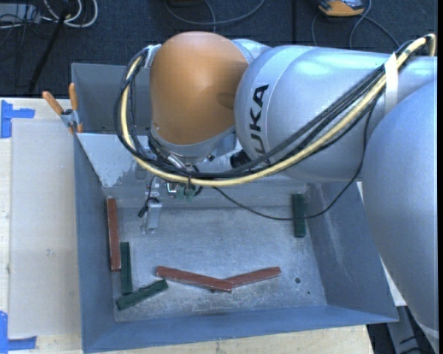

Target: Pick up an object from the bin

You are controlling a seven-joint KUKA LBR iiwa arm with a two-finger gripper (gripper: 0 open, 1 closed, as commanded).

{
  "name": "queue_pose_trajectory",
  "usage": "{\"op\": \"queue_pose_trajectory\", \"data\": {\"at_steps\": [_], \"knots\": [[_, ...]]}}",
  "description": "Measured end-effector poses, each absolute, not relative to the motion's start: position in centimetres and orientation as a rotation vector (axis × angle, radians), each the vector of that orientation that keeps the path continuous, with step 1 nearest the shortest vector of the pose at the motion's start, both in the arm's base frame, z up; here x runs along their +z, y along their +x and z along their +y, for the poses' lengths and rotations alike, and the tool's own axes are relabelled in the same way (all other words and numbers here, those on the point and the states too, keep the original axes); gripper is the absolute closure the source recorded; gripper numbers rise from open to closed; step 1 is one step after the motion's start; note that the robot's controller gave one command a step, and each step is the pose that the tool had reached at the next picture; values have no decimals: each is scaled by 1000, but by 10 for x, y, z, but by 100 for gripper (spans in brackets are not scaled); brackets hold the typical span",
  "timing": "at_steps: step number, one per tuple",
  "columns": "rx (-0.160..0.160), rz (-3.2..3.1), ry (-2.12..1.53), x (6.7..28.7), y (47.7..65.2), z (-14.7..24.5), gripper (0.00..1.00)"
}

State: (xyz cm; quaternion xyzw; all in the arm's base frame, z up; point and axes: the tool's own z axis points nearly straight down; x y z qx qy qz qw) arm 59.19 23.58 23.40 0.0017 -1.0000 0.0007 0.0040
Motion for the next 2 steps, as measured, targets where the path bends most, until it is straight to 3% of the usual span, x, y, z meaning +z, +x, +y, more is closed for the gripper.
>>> {"op": "queue_pose_trajectory", "data": {"at_steps": [1,2], "knots": [[5,-3128,168,133,563,219,0],[4,-3132,61,71,519,214,0]]}}
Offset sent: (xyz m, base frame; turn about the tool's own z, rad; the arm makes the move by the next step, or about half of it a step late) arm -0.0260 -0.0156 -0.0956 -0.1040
